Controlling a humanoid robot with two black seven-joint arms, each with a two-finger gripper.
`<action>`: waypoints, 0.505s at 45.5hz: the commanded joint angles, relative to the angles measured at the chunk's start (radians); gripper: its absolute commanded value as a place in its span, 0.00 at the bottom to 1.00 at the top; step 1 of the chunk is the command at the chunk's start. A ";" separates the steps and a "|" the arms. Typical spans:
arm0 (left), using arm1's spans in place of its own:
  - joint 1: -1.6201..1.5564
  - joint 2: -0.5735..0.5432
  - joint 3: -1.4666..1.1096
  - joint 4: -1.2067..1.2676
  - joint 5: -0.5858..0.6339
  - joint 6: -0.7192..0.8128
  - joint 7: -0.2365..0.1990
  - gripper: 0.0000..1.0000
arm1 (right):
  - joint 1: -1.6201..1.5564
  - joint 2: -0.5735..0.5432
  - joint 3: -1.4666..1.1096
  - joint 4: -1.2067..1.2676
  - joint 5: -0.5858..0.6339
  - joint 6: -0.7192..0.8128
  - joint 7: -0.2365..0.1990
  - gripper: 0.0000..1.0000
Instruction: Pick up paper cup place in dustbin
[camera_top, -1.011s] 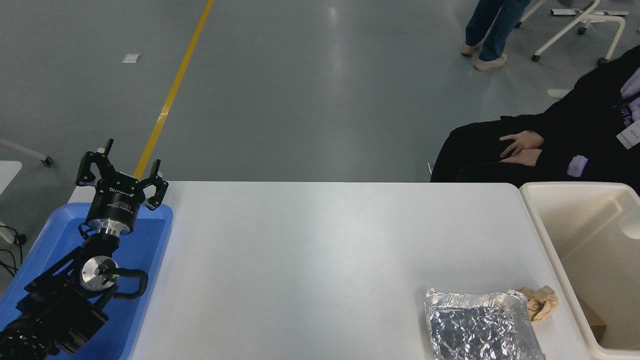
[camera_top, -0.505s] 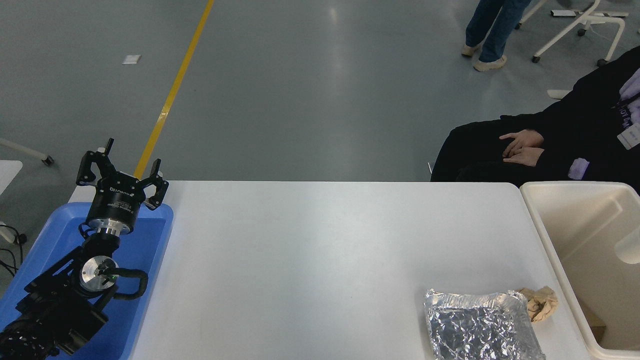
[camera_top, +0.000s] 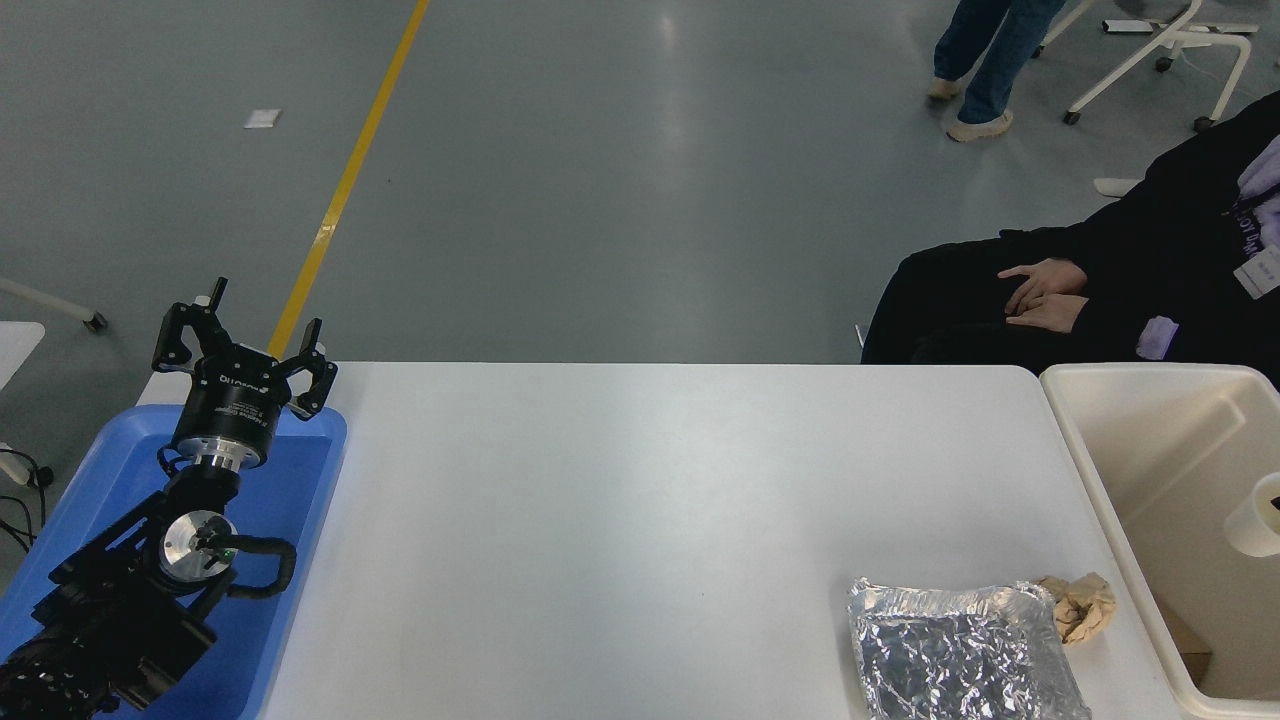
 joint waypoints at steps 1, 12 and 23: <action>0.000 -0.001 0.000 -0.001 0.000 0.000 0.000 0.99 | 0.040 0.003 0.002 0.034 -0.007 -0.056 0.001 0.86; 0.000 -0.001 0.000 -0.001 0.000 -0.002 0.000 0.99 | 0.317 -0.199 -0.013 0.484 -0.014 -0.052 -0.001 0.87; -0.002 0.001 0.000 -0.001 0.000 -0.005 0.000 0.99 | 0.791 -0.300 -0.309 0.949 -0.011 0.019 0.001 1.00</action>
